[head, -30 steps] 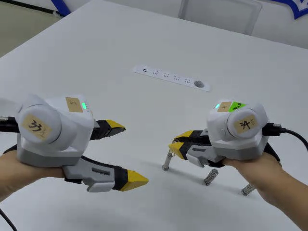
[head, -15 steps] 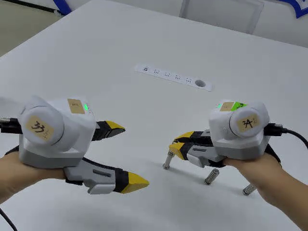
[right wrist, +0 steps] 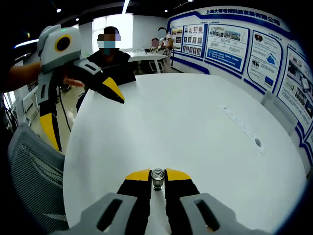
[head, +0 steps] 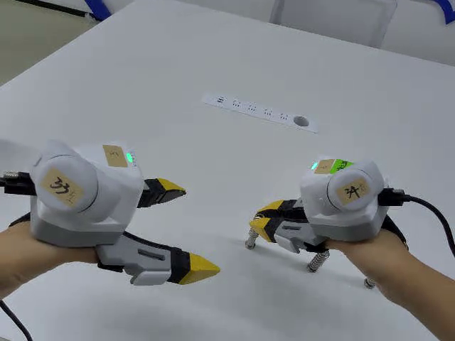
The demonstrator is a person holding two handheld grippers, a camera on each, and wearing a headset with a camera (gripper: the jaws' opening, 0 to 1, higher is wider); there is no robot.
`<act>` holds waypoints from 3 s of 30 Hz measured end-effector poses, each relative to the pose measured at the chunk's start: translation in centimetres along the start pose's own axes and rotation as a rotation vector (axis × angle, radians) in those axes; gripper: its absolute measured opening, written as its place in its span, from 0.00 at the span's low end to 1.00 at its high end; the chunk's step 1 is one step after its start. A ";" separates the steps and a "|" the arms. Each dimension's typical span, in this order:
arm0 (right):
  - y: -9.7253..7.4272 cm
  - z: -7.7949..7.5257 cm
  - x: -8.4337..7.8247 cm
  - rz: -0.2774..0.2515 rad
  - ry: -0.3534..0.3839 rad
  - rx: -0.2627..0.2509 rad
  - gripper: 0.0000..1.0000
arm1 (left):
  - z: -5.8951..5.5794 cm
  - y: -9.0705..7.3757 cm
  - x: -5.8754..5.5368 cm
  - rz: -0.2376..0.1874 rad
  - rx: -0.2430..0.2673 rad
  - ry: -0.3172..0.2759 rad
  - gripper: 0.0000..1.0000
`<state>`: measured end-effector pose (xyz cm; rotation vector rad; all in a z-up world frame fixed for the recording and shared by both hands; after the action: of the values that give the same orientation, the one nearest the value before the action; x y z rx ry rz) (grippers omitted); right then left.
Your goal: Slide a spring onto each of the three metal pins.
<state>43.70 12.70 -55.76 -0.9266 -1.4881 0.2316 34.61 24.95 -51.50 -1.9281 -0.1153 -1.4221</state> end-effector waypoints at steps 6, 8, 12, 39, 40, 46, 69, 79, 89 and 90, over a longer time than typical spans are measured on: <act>0.7 0.1 -0.7 0.016 0.004 -0.004 0.11 | -0.2 0.4 0.0 0.003 -0.007 0.001 0.73; 0.8 0.1 -0.8 0.020 0.004 -0.004 0.11 | -0.3 0.5 0.0 0.005 -0.010 0.002 0.73; 1.1 0.0 -1.2 0.033 0.009 0.006 0.11 | -0.3 0.4 0.1 0.007 -0.010 0.004 0.74; 0.9 0.2 -1.8 0.046 0.041 0.012 0.19 | -0.3 -0.3 0.9 -0.036 0.010 -0.012 0.73; 0.7 0.0 -1.7 0.040 0.043 0.006 0.19 | -0.3 -0.3 0.9 -0.030 0.013 -0.007 0.73; -2.0 -1.6 -1.0 -0.005 0.067 -0.023 0.22 | -0.3 -0.1 1.7 -0.032 0.016 0.005 0.76; -20.2 -7.5 -6.8 -0.151 0.297 -0.212 0.34 | -1.1 0.7 5.5 -0.019 0.046 0.061 0.91; -23.2 -6.8 -8.1 -0.179 0.275 -0.238 0.59 | -2.0 0.1 6.2 -0.084 0.034 0.019 0.98; -22.9 -6.5 -8.1 -0.175 0.251 -0.192 0.78 | -2.2 -0.5 5.9 -0.059 0.035 0.026 1.00; -22.7 -6.3 -8.1 -0.167 0.248 -0.175 0.80 | -2.2 -0.6 5.8 -0.059 0.040 0.022 1.00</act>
<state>39.26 -9.83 -46.01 -0.9271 -1.3602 -0.1342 34.83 22.11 -45.92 -1.8902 -0.1903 -1.4690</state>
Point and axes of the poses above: the centre of the closed fingertips' face, and the gripper's own axes: y roughly forward along the fingers, z roughly to its left, x roughly out of its top, the point moved 6 cm from there along -y, roughly backward along the fingers, and after that the axes turned 10 degrees about -x, right-handed, at the moved point
